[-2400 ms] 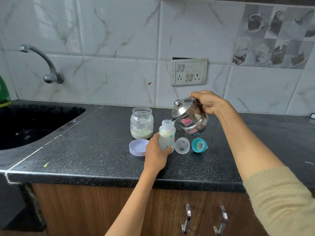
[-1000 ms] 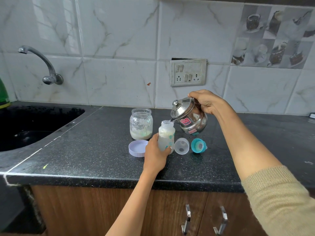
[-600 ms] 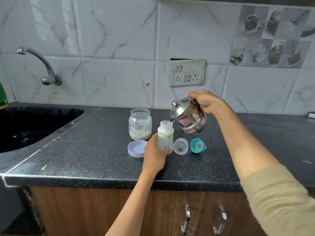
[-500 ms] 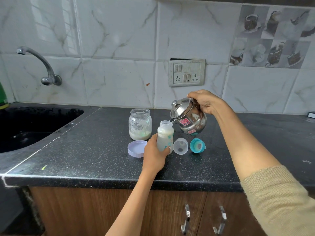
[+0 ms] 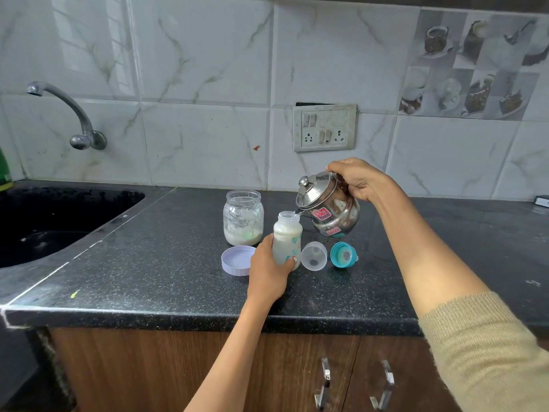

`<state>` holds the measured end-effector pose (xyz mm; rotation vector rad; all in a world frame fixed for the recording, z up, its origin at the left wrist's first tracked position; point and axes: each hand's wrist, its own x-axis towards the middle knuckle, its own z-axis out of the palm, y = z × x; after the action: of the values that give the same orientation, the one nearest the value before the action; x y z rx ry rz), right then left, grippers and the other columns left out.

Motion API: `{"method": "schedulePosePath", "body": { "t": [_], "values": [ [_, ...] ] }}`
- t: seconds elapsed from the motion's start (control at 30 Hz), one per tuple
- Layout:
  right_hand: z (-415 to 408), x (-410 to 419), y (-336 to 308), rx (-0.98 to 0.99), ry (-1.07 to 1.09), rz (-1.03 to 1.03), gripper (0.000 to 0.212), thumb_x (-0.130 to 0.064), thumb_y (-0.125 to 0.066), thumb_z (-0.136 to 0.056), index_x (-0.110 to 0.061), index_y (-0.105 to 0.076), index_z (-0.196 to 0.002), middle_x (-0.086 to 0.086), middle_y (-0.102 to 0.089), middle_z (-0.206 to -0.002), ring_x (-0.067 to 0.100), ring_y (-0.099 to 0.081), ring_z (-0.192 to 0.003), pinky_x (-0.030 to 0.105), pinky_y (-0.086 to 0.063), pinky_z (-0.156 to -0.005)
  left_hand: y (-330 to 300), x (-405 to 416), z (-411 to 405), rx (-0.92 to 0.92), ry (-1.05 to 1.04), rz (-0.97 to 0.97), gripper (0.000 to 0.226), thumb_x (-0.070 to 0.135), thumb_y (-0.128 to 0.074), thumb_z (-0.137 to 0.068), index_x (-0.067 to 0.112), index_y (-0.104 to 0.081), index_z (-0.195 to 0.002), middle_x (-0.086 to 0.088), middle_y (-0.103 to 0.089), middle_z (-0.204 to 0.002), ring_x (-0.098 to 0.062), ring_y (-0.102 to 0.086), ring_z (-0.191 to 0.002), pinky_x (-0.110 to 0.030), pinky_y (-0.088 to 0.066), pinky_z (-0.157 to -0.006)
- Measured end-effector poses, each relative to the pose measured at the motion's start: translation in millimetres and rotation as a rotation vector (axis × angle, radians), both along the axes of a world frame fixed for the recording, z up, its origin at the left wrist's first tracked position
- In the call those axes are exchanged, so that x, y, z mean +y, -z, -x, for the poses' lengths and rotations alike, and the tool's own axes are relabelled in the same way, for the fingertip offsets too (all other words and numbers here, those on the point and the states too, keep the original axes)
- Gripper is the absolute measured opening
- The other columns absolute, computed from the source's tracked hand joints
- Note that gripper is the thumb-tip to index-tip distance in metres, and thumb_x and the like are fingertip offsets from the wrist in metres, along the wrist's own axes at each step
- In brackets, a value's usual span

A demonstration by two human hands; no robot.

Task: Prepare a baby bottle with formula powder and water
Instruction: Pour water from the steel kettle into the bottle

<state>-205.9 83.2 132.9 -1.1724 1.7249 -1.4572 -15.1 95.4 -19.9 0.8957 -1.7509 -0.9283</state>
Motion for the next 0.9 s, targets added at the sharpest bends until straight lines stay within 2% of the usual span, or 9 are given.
{"method": "schedulePosePath", "body": {
  "t": [0.27,0.43,0.6,0.77,0.9],
  "values": [
    [-3,3,-2,0.026,0.014,-0.002,0.023,-0.008,-0.051,-0.091,-0.012,-0.052,-0.069,0.005,-0.044,-0.062,0.013,-0.041,-0.053,0.023,-0.039,-0.048,1,0,0,0.004,-0.003,-0.007,0.038,0.006,-0.068,-0.081,0.015,-0.05,-0.114,0.001,-0.058,-0.107,-0.019,-0.056,-0.101,-0.035,-0.048,-0.087],
    [-5,3,-2,0.037,0.011,-0.006,0.023,-0.008,-0.051,-0.091,-0.011,-0.052,-0.069,0.006,-0.043,-0.063,0.015,-0.04,-0.053,0.026,-0.038,-0.053,1,0,0,0.002,-0.005,-0.01,0.04,0.006,-0.068,-0.081,0.013,-0.051,-0.116,0.0,-0.059,-0.11,-0.019,-0.056,-0.103,-0.038,-0.049,-0.09],
    [-7,6,-4,0.033,0.013,-0.001,0.023,-0.007,-0.05,-0.092,-0.01,-0.053,-0.069,0.006,-0.046,-0.062,0.013,-0.043,-0.052,0.024,-0.041,-0.049,0,0,0,0.0,-0.004,-0.016,0.038,0.006,-0.068,-0.081,0.013,-0.051,-0.114,0.001,-0.058,-0.11,-0.017,-0.055,-0.101,-0.035,-0.048,-0.089],
    [-10,9,-5,0.022,0.018,0.008,0.023,-0.007,-0.05,-0.092,-0.01,-0.053,-0.07,0.003,-0.048,-0.054,0.008,-0.045,-0.039,0.016,-0.04,-0.039,1,-1,1,-0.007,-0.011,-0.017,0.038,0.006,-0.069,-0.08,0.011,-0.052,-0.113,-0.003,-0.061,-0.113,-0.02,-0.057,-0.103,-0.037,-0.049,-0.09],
    [-10,10,-6,0.024,0.011,0.0,0.02,-0.008,-0.05,-0.093,-0.01,-0.053,-0.073,0.005,-0.048,-0.062,0.012,-0.045,-0.048,0.015,-0.041,-0.036,0,0,0,-0.01,-0.01,-0.023,0.04,0.006,-0.068,-0.081,0.012,-0.051,-0.116,-0.002,-0.06,-0.114,-0.018,-0.056,-0.104,-0.035,-0.048,-0.09]
  ]
}}
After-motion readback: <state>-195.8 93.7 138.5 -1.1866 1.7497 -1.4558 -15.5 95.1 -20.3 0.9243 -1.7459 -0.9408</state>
